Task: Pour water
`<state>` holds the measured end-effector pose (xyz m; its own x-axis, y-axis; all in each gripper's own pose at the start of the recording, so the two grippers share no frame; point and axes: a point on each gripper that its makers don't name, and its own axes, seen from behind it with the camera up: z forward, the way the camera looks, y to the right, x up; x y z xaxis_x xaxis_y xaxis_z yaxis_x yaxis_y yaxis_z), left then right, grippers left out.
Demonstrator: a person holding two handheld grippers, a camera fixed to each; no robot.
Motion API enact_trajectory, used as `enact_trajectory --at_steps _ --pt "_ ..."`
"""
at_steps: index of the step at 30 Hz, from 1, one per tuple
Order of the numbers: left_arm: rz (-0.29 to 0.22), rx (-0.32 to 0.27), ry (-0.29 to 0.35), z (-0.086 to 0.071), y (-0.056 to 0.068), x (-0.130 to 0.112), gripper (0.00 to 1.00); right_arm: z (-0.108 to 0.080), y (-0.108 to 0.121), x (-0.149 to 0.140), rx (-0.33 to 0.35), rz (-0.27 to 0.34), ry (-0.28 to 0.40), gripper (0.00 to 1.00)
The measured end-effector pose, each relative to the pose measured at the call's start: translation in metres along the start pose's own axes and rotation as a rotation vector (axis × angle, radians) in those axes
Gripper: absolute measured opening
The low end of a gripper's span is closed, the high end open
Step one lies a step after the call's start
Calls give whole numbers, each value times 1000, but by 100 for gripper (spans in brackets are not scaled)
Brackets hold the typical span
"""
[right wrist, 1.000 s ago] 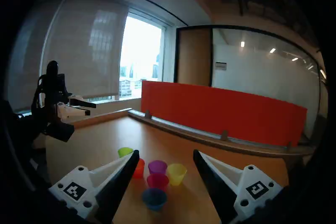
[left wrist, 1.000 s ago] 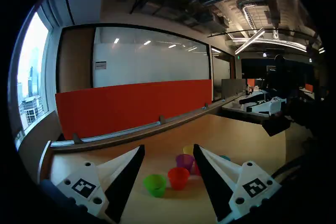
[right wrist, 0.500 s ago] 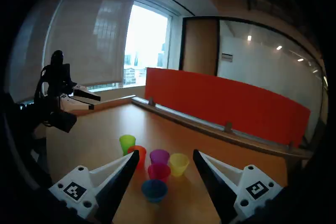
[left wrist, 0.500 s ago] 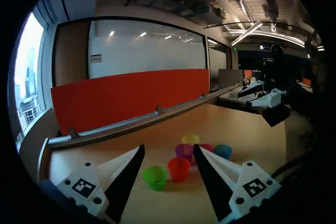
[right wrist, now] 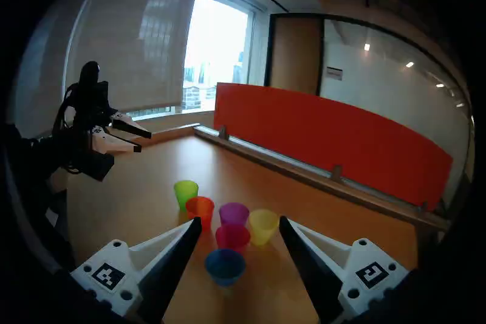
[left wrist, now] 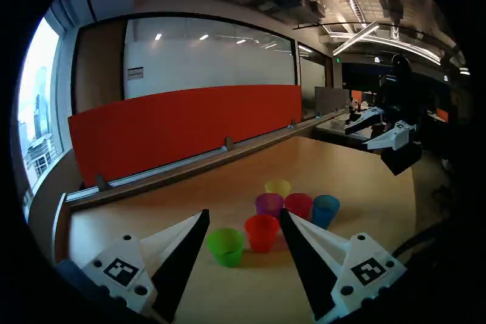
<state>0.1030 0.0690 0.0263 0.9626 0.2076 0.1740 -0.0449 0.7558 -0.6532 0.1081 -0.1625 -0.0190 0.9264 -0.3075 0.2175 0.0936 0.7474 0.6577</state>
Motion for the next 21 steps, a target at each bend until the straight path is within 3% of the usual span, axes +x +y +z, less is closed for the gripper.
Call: enact_trajectory --at_steps 21 --pt "-6 -16 -93 22 -13 -46 85 19 -7 -45 27 2 -82 99"
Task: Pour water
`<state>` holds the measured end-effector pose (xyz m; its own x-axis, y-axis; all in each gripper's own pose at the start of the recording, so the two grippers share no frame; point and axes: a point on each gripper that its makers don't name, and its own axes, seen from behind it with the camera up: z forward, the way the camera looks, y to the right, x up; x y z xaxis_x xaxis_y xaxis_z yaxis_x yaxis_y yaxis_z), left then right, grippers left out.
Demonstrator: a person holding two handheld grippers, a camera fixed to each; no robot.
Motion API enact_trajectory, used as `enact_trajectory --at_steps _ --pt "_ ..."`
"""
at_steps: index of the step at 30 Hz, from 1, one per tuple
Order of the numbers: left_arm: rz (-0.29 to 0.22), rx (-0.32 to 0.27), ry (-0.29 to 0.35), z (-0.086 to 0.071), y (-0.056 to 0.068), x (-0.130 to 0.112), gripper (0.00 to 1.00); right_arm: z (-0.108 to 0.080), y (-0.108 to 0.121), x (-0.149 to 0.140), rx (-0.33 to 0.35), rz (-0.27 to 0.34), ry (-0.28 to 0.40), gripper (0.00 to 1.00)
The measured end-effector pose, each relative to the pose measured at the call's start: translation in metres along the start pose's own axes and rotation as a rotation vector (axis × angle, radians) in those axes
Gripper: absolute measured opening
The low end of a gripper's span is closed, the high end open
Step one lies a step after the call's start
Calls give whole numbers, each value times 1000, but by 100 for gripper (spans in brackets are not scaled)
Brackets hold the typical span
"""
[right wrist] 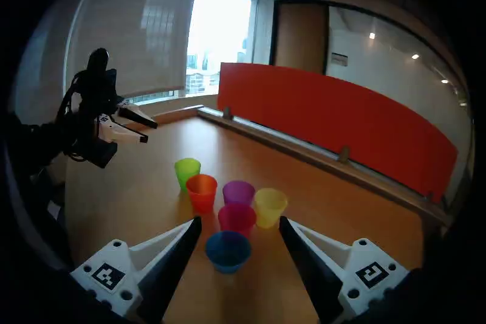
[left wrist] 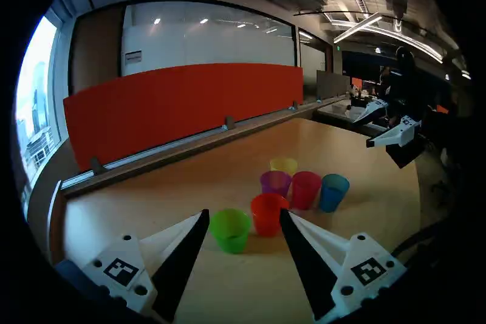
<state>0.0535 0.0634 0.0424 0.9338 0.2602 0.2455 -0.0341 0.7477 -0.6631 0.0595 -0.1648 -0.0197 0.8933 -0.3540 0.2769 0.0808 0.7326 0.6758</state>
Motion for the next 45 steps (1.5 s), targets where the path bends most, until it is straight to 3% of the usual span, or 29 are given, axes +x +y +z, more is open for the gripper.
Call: enact_trajectory --at_steps 26,45 --pt "45 -26 -127 25 -2 -46 85 25 -7 -43 36 6 -77 99" --pt "57 -40 -221 45 -18 -78 85 39 -10 -67 58 -1 -133 99"
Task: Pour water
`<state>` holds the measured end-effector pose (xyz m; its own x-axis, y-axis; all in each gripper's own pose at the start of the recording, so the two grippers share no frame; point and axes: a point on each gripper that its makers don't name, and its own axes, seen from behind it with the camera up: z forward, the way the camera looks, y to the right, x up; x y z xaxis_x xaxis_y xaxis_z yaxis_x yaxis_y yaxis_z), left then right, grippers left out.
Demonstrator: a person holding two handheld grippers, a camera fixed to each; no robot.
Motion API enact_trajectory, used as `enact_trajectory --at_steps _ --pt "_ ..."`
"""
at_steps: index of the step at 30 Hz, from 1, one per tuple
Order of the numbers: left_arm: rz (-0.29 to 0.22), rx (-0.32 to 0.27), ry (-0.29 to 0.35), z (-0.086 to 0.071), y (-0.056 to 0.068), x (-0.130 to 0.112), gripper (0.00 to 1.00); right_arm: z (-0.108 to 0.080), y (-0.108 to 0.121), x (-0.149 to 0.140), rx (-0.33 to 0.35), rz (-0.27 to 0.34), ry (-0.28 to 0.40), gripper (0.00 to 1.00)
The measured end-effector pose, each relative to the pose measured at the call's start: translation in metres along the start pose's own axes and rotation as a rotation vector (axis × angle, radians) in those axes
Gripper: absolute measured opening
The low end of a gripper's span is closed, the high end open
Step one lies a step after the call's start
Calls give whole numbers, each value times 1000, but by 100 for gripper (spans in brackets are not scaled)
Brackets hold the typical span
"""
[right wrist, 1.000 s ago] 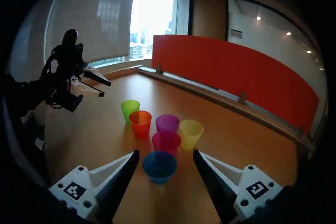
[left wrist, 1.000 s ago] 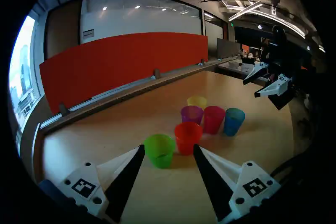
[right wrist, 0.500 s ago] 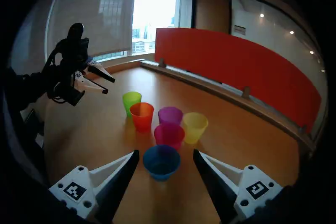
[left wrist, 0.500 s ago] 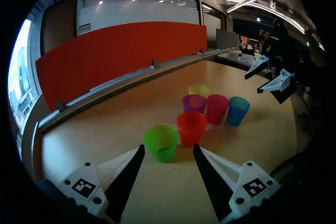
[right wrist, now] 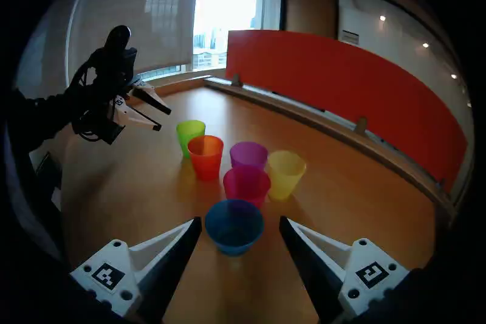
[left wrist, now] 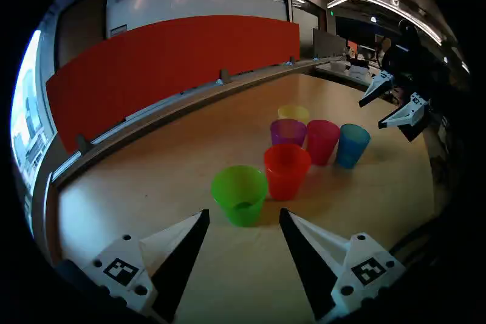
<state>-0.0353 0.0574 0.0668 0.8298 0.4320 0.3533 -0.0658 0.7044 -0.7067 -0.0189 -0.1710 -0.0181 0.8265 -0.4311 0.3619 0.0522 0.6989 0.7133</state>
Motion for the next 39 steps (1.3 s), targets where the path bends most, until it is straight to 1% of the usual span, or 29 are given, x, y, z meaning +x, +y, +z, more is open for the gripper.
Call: enact_trajectory --at_steps 5,15,23,39 --pt "3 -8 -29 7 -2 -10 85 5 -2 -6 8 -4 -10 99" --pt "12 -16 -56 20 -7 -19 85 14 -4 -19 22 -1 -29 99" --pt "19 -28 -77 29 -9 -24 85 19 -3 -27 26 25 -41 99" --pt "33 -46 -96 51 -10 -26 85 35 -8 -39 49 18 -72 99"
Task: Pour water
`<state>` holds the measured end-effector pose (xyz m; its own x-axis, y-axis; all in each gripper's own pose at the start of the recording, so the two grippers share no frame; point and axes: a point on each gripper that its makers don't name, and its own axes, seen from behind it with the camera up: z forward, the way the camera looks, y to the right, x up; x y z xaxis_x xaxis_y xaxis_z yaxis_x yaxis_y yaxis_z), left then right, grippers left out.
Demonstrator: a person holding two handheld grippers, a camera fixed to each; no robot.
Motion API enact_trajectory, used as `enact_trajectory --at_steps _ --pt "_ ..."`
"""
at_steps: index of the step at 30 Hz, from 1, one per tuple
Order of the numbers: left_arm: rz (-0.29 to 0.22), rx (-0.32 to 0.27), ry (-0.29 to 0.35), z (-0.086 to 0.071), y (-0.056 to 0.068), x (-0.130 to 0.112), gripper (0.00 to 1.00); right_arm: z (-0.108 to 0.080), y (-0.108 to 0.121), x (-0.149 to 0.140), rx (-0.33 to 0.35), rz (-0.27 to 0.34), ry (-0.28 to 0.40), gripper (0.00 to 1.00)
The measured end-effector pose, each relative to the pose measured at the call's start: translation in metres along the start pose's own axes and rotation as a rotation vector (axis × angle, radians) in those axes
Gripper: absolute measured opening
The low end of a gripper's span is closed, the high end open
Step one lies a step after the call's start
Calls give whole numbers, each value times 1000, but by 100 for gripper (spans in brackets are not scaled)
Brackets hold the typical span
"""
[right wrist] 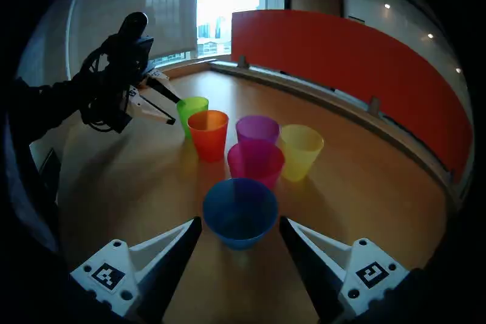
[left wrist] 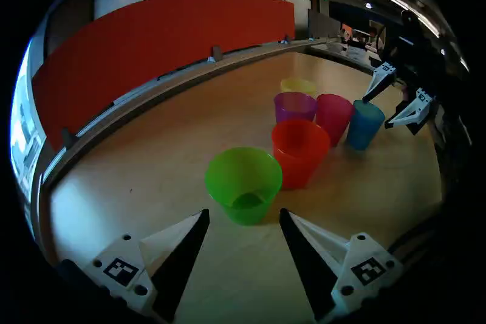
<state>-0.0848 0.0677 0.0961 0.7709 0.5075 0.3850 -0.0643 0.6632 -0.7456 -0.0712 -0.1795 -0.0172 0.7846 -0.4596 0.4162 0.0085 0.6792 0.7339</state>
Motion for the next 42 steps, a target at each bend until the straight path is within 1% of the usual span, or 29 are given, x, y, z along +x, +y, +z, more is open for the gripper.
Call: enact_trajectory --at_steps 14,30,42 --pt "18 -17 -13 17 0 0 85 18 1 -5 11 -1 -15 99" --pt "20 -29 -11 27 -1 7 85 29 2 -3 16 -9 -16 99" --pt "21 -33 -1 33 2 10 85 33 3 -1 13 -22 -9 99"
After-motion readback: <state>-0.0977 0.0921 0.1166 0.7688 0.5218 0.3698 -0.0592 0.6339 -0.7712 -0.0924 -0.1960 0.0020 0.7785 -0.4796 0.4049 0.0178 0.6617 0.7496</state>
